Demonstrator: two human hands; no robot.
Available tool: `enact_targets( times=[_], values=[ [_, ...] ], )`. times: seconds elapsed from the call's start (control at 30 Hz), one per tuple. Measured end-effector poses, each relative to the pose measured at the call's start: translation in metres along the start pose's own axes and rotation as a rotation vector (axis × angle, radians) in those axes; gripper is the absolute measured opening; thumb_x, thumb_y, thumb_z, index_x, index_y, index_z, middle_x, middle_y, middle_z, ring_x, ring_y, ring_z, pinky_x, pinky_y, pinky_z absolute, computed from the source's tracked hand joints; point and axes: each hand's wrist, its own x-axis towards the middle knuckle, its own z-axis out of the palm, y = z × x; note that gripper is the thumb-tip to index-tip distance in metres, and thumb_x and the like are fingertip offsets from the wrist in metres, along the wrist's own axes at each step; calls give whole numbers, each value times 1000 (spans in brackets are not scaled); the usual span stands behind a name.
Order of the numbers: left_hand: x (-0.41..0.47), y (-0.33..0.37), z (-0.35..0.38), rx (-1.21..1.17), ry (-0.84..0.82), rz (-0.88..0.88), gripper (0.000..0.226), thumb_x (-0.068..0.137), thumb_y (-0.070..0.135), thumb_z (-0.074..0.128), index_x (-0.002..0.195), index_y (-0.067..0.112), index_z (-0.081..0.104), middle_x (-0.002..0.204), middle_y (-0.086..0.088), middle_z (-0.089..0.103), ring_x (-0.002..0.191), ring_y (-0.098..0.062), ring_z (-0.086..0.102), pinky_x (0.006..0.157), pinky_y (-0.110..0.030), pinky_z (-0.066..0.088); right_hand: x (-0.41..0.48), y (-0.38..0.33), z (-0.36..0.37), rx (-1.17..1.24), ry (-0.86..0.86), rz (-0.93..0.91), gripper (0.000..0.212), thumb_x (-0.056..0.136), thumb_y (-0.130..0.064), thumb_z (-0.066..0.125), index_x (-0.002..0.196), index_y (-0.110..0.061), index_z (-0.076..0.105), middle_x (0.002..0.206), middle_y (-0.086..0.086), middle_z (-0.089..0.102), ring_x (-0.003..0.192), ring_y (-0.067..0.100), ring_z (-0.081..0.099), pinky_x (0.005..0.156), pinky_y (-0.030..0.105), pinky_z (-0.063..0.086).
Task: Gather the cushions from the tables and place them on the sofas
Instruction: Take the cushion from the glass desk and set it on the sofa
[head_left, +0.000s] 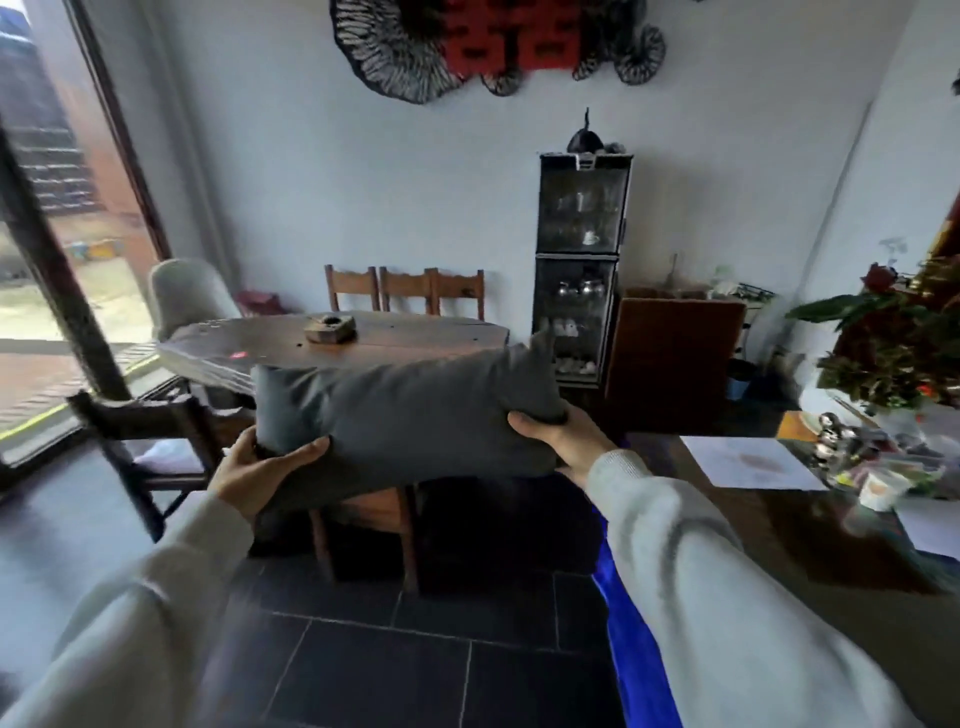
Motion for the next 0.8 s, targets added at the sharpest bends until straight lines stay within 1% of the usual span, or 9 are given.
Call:
enact_targets(
  times=[0.1,0.2,0.27,0.37,0.47,0.53,0.6,0.7,0.8],
  values=[
    [24,12,-112,-7,131,46,106,17,63,101,108,20,69,99,-1,81,80,-12,75,59,-24,61,43,-1,116,-5,-132,1,93,33,-47,107,115,-16,76,112,5,83,103,25,80,82,39,65],
    [46,21,-220,11,230,70,103,24,55,103,115,21,70,105,-4,81,92,-23,77,73,-35,62,75,-2,225,-11,-282,39,93,44,-44,106,127,-18,71,117,2,82,105,22,79,85,39,65],
    [56,23,-285,12,292,82,106,25,54,103,120,20,68,112,-8,79,98,-28,77,82,-40,61,91,-3,294,-35,-349,42,86,48,-46,104,125,-22,72,112,-3,83,98,16,80,78,31,65],
    [63,19,-365,-1,377,97,102,35,47,100,127,18,66,118,-12,77,103,-30,75,87,-42,62,114,3,389,-80,-424,4,74,49,-54,101,113,-25,76,103,-9,84,87,8,80,67,21,62],
    [62,5,-430,-18,452,72,85,42,33,105,118,21,68,115,-9,78,105,-30,75,86,-40,64,131,12,475,-114,-463,-43,93,48,-72,93,122,-20,75,118,-1,81,104,18,77,88,32,61],
    [62,-6,-468,-27,510,62,86,44,29,104,121,19,67,117,-10,77,109,-31,74,88,-39,63,144,19,530,-125,-513,-59,95,52,-78,89,126,-21,73,123,1,78,112,21,74,99,40,59],
    [68,-16,-503,-43,572,68,86,52,25,103,129,16,65,124,-14,74,115,-34,71,102,-47,57,161,29,581,-128,-537,-59,82,53,-73,92,118,-25,77,114,-1,81,107,20,77,95,40,61],
    [82,-27,-553,-105,649,50,78,67,46,91,134,18,64,130,-15,73,121,-33,69,109,-53,52,190,44,657,-119,-605,-38,54,59,-57,96,104,-31,83,103,-3,84,93,15,81,76,26,63],
    [104,-36,-605,-143,743,27,68,78,52,81,134,18,65,129,-14,74,117,-30,71,103,-51,56,223,58,738,-102,-675,-27,61,59,-47,96,112,-21,80,106,3,84,97,22,80,83,33,63]
  ],
)
